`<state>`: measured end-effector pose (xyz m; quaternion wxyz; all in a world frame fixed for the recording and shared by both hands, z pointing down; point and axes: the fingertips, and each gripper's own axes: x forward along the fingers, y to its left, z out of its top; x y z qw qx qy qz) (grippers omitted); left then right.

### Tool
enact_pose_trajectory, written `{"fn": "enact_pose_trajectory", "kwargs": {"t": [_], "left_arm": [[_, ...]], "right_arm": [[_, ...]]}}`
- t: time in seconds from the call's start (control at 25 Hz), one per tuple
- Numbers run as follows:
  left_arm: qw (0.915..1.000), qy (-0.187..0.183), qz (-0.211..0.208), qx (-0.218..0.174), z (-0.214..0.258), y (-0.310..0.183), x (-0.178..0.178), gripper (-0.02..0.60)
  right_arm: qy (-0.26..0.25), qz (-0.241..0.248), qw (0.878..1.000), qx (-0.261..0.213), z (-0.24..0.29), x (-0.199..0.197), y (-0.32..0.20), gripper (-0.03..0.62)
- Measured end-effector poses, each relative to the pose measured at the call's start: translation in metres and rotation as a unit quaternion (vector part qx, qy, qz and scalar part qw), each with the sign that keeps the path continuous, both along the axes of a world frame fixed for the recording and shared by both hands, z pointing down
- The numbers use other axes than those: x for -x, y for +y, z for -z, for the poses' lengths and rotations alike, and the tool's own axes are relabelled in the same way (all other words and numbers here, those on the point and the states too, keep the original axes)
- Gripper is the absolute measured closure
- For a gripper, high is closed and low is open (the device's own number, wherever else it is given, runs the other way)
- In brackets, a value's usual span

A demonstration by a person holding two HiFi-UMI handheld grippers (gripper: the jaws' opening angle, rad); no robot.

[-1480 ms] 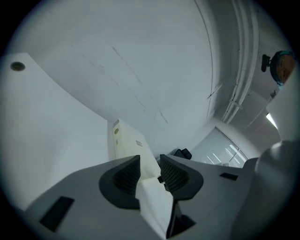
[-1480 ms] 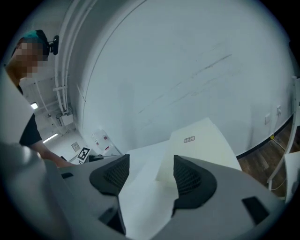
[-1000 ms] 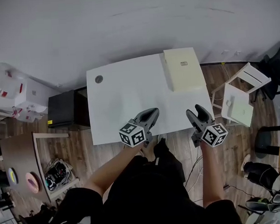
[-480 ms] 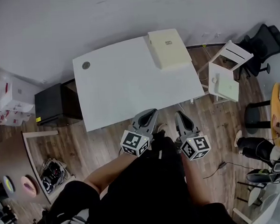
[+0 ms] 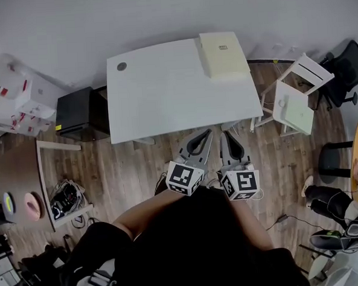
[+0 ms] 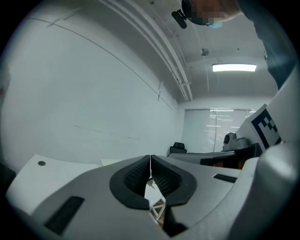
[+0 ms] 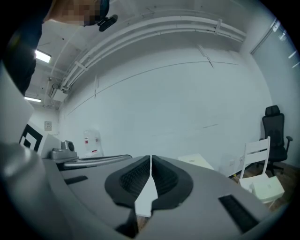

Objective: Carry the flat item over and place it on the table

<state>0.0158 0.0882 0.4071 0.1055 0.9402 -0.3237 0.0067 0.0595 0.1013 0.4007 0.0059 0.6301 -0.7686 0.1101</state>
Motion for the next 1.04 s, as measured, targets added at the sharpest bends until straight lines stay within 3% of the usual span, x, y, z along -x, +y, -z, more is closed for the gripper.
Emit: {"fn": "enact_pose_trajectory", "kwargs": {"t": [0.16, 0.32, 0.48, 1.04], "left_arm": [[0.9992, -0.007, 0.031, -0.024, 0.005, 0.026, -0.022, 0.565], [0.9987, -0.011, 0.044, -0.023, -0.001, 0.046, -0.052, 0.563], [0.9983, -0.014, 0.051, -0.024, -0.004, 0.058, -0.076, 0.563], [0.9979, -0.031, 0.047, -0.031, -0.005, 0.071, -0.146, 0.563]], "right_arm": [[0.031, 0.015, 0.999, -0.008, 0.003, -0.022, 0.023, 0.559], [0.056, 0.021, 0.998, 0.005, -0.011, -0.051, 0.039, 0.559], [0.046, 0.023, 0.999, 0.013, -0.02, -0.077, 0.052, 0.559], [0.03, 0.033, 0.999, -0.022, -0.003, -0.137, 0.069, 0.562]]}}
